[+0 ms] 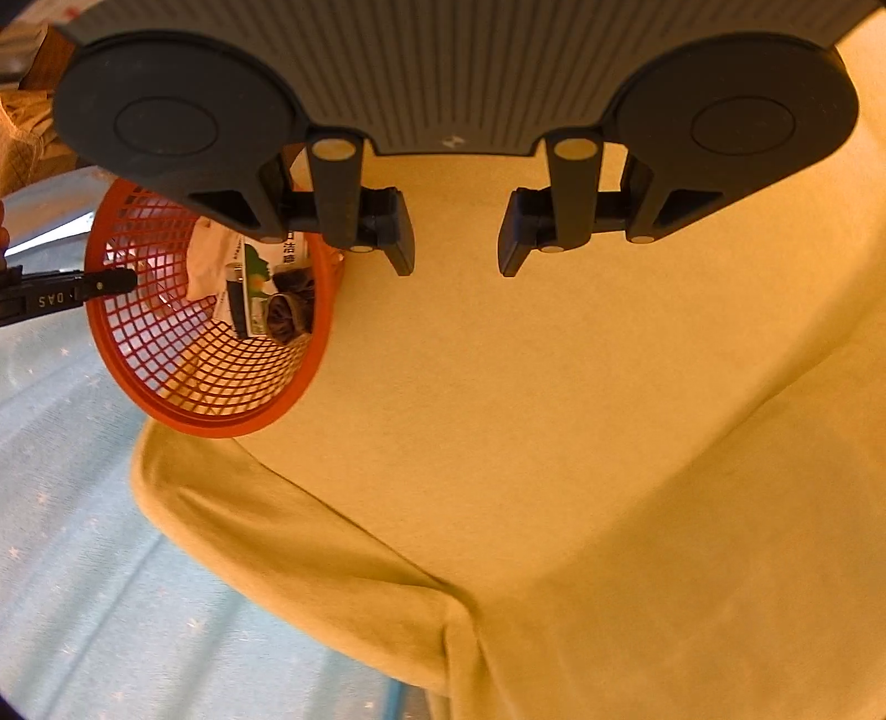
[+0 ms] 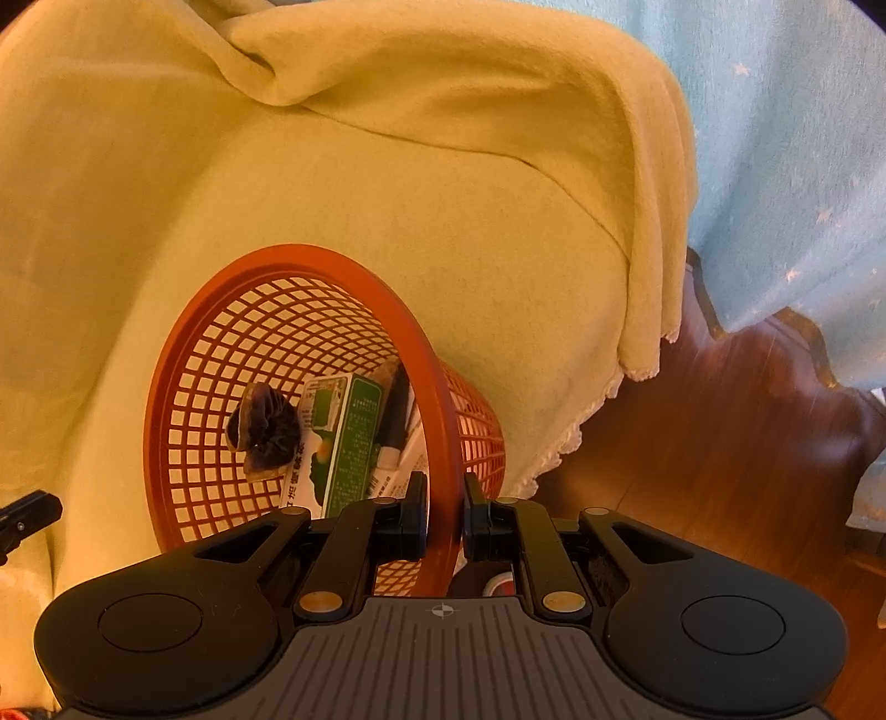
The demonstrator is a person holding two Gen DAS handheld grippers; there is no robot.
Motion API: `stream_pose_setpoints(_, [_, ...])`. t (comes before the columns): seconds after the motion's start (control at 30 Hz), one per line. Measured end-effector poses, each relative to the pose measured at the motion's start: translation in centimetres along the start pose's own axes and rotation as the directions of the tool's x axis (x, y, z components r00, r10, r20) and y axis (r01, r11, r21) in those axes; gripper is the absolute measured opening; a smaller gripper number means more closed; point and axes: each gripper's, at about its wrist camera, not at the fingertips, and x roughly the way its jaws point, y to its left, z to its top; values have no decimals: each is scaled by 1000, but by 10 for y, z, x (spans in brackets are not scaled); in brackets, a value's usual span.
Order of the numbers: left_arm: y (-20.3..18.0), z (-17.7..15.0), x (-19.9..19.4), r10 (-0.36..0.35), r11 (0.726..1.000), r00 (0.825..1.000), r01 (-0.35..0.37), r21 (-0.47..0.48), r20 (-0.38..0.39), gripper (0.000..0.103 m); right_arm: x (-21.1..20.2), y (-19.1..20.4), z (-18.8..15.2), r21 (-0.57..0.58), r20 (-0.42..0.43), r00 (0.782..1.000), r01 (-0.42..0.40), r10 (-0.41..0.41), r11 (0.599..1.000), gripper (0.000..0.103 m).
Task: Organize objects
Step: 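Lower the orange wastebasket with the right gripper onto the wooden floor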
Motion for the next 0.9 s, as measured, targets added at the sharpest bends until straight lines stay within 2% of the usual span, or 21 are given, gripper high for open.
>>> stream_pose_setpoints(0.23, [0, -12, -5, 39, 998, 999, -39, -40, -4, 27, 1, -31, -1, 148, -14, 997, -77, 80, 986, 8])
stream_pose_setpoints(0.4, [0, -24, -11, 62, 996, 998, -62, -64, -1, 27, 3, -64, -2, 301, -27, 984, -162, 178, 940, 8])
stream_pose_setpoints(0.63, [4, -40, -16, 97, 991, 995, -97, -89, -3, 27, -1, -92, -16, 382, 22, 967, -245, 256, 891, 9])
stream_pose_setpoints(0.9, [9, -51, -14, 64, 997, 998, -64, -44, 7, 27, -25, -107, -50, 417, 148, 942, -336, 301, 844, 10])
